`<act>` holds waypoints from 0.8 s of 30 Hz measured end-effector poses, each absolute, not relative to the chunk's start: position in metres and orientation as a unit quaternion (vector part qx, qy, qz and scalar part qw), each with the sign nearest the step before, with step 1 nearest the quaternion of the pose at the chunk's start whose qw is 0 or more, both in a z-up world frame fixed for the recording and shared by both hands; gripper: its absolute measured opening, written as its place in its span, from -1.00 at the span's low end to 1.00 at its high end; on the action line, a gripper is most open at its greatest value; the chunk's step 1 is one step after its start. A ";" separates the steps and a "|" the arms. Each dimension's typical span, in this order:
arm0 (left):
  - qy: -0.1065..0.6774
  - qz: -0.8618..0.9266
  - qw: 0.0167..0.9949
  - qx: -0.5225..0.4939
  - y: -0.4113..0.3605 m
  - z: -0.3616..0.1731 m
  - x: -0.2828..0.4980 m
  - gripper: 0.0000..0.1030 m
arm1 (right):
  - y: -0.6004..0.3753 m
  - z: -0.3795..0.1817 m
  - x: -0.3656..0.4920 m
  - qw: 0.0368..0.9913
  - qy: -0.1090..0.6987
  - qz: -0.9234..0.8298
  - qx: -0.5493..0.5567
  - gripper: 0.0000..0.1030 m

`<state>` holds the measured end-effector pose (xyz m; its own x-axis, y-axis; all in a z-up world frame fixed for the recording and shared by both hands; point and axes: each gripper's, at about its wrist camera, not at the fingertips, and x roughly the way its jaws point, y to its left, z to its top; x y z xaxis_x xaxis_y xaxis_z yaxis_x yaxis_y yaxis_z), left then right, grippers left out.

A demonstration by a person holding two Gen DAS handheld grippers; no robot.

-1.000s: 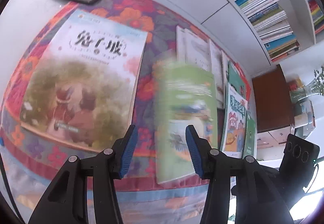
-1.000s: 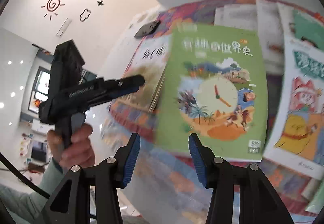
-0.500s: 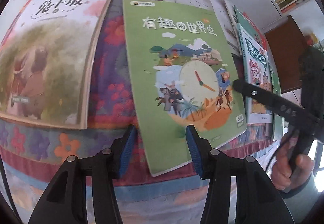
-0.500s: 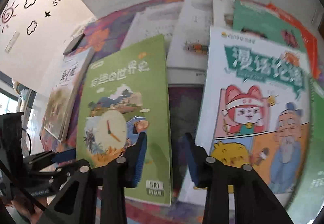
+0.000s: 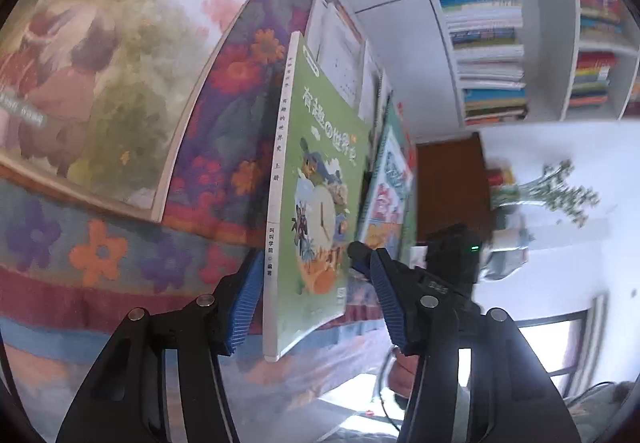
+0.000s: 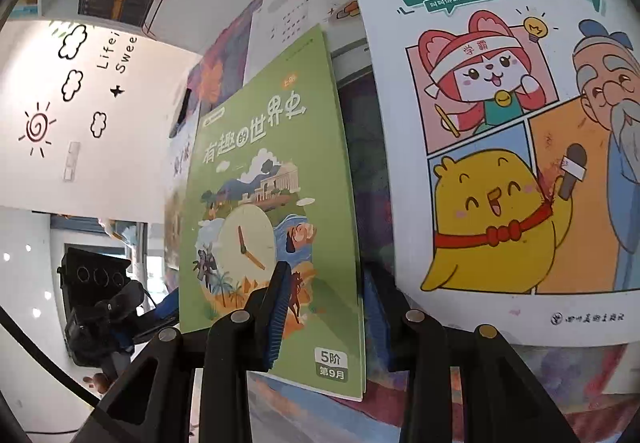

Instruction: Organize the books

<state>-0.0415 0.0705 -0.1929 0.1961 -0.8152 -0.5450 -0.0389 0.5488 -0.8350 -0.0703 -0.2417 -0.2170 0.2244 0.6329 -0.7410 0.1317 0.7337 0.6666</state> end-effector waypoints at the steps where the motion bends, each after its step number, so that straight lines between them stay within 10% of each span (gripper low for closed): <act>1: 0.571 -0.292 0.671 -0.373 0.063 -0.194 -0.040 -0.03 | -0.238 -0.216 -0.070 0.718 0.597 0.180 0.310 -0.30; 6: 0.583 -0.316 0.671 -0.331 0.033 -0.193 -0.039 -0.14 | -0.235 -0.214 -0.071 0.723 0.594 0.181 0.303 -0.30; 10: 0.577 -0.288 0.669 -0.369 0.047 -0.193 -0.032 -0.75 | -0.243 -0.215 -0.075 0.705 0.601 0.189 0.325 -0.30; 20: 0.560 -0.314 0.595 -0.483 0.043 -0.199 -0.027 -0.75 | -0.276 -0.240 -0.099 0.611 0.562 0.226 0.510 0.39; 22: 0.558 -0.309 0.592 -0.492 0.040 -0.201 -0.027 -0.75 | -0.279 -0.241 -0.097 0.603 0.557 0.234 0.521 0.36; 24: 0.567 -0.296 0.604 -0.475 0.039 -0.200 -0.027 -0.75 | -0.276 -0.237 -0.095 0.602 0.552 0.244 0.522 -0.13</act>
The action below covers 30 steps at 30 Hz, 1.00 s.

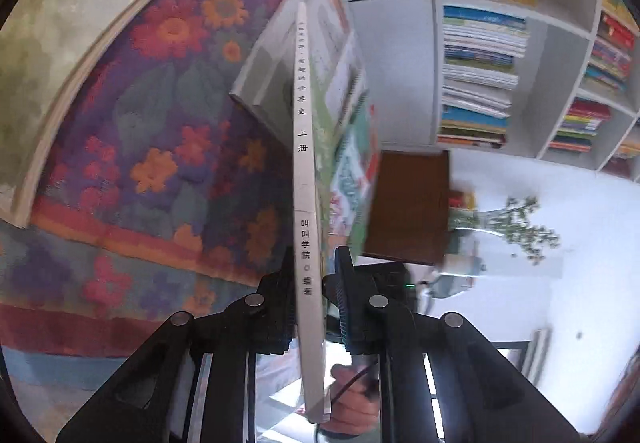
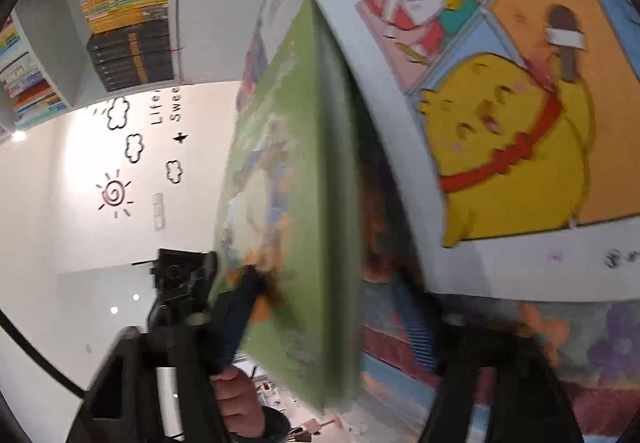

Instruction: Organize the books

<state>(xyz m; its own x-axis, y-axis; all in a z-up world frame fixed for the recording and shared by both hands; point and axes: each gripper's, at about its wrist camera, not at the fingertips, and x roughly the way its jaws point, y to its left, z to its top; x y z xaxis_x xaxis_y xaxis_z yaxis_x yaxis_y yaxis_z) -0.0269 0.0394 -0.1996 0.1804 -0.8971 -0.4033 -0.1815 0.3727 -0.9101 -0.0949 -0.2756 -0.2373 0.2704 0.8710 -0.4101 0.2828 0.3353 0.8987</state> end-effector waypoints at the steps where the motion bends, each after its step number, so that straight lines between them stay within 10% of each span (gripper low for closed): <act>1: 0.575 -0.288 0.613 -0.458 0.038 -0.198 -0.027 -0.75 | -0.274 -0.233 -0.095 0.610 0.555 0.242 0.512 -0.15; 13: 0.563 -0.232 0.770 -0.190 0.017 -0.115 -0.039 -0.53 | -0.205 -0.110 -0.102 0.822 0.506 0.220 0.141 -0.35; 30: 0.512 -0.207 0.816 -0.173 0.180 -0.084 -0.005 -0.51 | -0.038 -0.075 -0.047 0.841 0.460 0.256 0.123 -0.36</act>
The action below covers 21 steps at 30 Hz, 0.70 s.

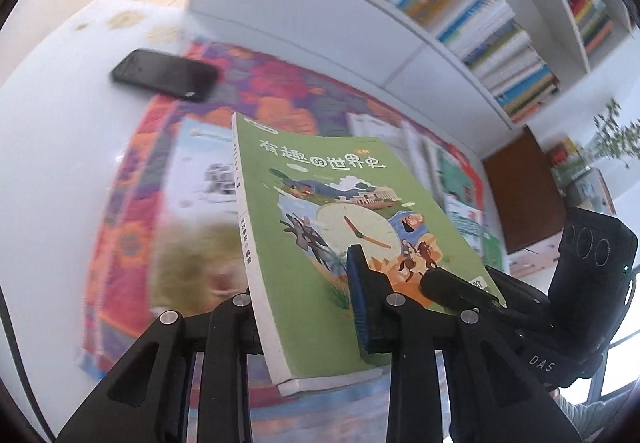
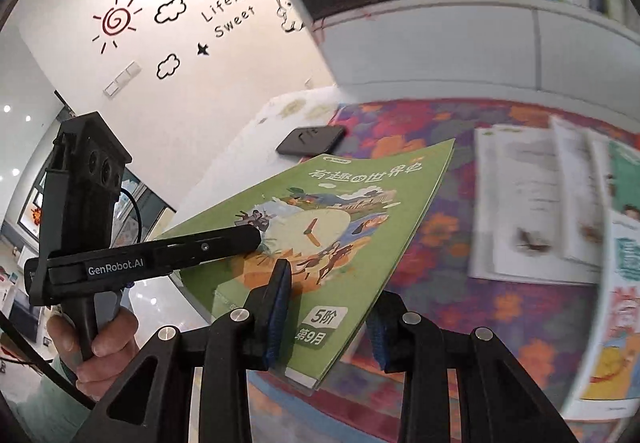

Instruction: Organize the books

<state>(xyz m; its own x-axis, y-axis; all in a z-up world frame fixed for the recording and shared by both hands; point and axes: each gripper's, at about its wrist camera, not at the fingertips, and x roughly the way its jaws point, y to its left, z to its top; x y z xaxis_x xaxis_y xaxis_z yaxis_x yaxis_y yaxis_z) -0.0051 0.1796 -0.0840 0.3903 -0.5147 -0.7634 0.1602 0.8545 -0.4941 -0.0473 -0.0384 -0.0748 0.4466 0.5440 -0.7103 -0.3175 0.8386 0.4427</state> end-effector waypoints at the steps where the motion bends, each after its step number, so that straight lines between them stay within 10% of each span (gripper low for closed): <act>1: 0.515 -0.202 0.815 -0.175 0.188 -0.091 -0.003 -0.50 | -0.027 -0.083 -0.042 0.837 0.466 0.258 0.125 -0.36; 21: 0.593 -0.159 0.768 -0.184 0.228 -0.174 0.000 -0.36 | 0.004 -0.167 -0.020 0.782 0.564 0.206 0.167 -0.31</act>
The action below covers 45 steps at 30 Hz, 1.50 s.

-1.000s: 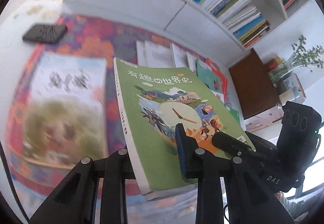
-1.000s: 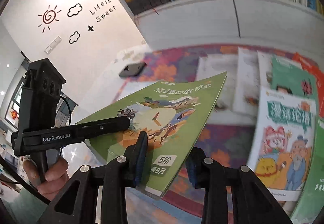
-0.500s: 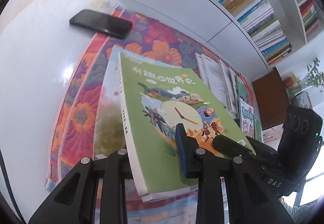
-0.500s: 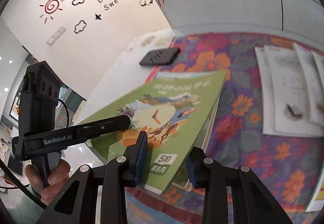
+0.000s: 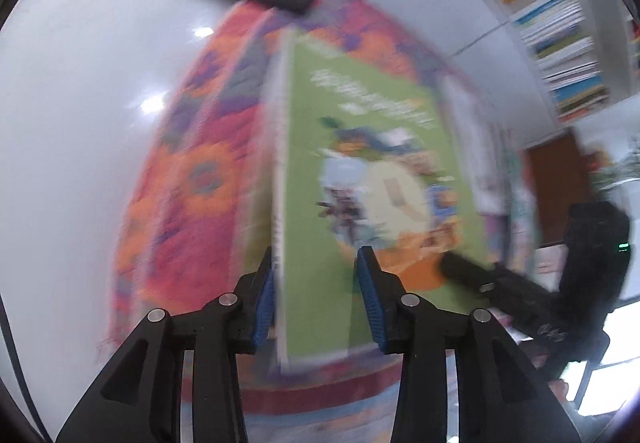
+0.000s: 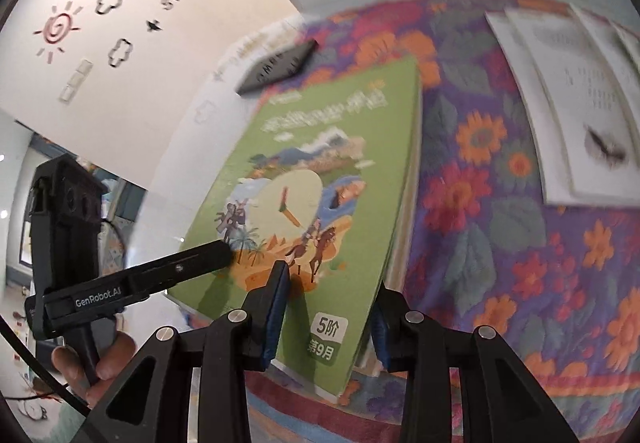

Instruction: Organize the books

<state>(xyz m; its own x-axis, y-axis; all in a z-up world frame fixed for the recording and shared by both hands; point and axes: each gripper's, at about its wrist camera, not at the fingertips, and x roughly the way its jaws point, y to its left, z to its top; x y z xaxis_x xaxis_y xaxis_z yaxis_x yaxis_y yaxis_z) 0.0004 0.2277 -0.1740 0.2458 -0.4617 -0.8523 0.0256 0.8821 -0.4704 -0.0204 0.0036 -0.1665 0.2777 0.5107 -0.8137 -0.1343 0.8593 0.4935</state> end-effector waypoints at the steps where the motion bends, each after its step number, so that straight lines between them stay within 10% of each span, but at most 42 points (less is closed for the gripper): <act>1: 0.589 -0.164 0.767 -0.194 0.232 -0.174 -0.002 -0.36 | 0.006 -0.171 -0.021 0.781 0.570 0.202 0.157 -0.30; 18: 0.559 -0.131 0.817 -0.057 0.184 -0.121 -0.007 -0.33 | -0.006 -0.162 -0.042 0.781 0.589 0.181 0.099 -0.12; 23: 0.533 -0.248 0.808 -0.031 0.090 -0.086 -0.003 0.28 | -0.088 -0.135 -0.068 0.803 0.561 0.112 0.165 -0.04; 27: 0.529 -0.326 0.783 -0.009 -0.005 -0.074 -0.015 0.28 | -0.168 -0.108 -0.087 0.833 0.518 0.046 0.190 0.06; 45: 0.632 -0.207 0.740 -0.100 -0.152 -0.167 -0.012 0.24 | -0.360 -0.133 -0.127 0.816 0.553 0.022 0.165 0.03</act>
<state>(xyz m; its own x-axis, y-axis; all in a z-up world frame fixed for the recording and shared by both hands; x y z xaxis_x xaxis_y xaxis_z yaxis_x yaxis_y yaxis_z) -0.0116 -0.1522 -0.1665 0.1147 -0.4331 -0.8940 0.1794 0.8942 -0.4101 -0.1272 -0.3600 -0.1333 0.3875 0.2186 -0.8956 0.1475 0.9443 0.2943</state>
